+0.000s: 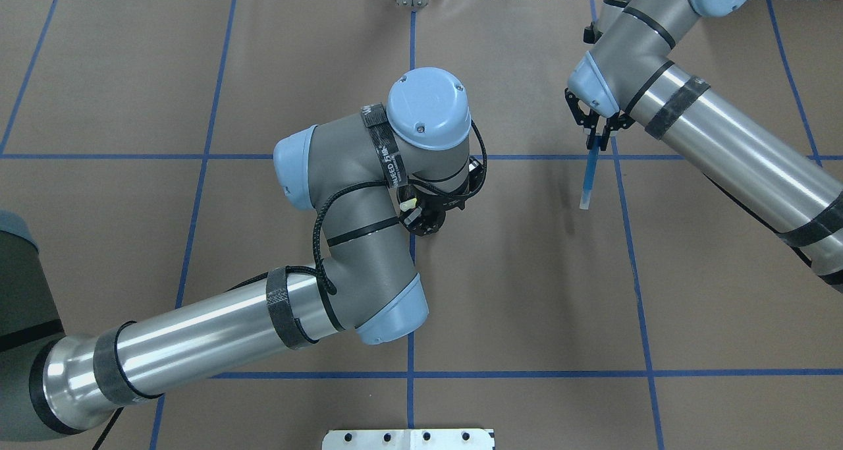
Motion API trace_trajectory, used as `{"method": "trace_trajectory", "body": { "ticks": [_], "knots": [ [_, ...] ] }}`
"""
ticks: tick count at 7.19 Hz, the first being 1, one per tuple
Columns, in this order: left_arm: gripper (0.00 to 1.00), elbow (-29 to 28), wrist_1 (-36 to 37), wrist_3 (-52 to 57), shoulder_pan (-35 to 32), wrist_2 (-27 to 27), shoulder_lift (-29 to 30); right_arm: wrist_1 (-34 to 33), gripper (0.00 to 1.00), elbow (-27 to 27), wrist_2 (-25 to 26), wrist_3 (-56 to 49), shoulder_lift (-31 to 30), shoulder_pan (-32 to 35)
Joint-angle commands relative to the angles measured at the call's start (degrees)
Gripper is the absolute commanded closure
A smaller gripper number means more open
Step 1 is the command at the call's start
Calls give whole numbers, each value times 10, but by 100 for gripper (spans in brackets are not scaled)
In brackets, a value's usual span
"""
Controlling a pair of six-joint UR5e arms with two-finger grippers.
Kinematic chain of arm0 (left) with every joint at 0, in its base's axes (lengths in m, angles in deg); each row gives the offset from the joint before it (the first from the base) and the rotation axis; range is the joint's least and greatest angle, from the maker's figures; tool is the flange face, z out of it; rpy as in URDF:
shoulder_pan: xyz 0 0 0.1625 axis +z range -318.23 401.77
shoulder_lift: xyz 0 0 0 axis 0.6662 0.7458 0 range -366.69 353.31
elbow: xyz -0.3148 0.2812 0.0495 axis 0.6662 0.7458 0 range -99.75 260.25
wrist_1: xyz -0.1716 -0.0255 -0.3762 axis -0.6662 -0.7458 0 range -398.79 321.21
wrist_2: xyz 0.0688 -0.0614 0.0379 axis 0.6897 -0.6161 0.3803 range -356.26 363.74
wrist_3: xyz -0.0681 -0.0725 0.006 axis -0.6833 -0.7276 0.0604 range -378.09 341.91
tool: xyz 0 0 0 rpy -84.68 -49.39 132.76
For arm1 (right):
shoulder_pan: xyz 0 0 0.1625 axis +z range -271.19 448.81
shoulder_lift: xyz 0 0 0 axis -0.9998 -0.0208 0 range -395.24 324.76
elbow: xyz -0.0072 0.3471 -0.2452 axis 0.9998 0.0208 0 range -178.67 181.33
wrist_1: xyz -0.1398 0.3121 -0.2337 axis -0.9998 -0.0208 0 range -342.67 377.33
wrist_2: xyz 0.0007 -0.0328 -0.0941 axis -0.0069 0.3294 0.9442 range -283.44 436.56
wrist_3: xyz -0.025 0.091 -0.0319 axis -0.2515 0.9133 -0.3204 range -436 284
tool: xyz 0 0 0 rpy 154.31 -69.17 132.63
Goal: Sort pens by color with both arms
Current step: 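Lay the blue marker down while the left gripper lowers over the cup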
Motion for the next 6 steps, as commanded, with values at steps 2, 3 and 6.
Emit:
{"method": "trace_trajectory", "body": {
  "ticks": [2,3,6],
  "knots": [
    [45,3,4,-1,0,12,-7,-8,73,27,1,-37,4,-19],
    [45,4,4,-1,0,13,-7,-8,71,26,-2,-37,4,-24],
    [58,3,3,-10,0,14,-6,-11,37,-15,16,-29,-3,-19]
  ]
}}
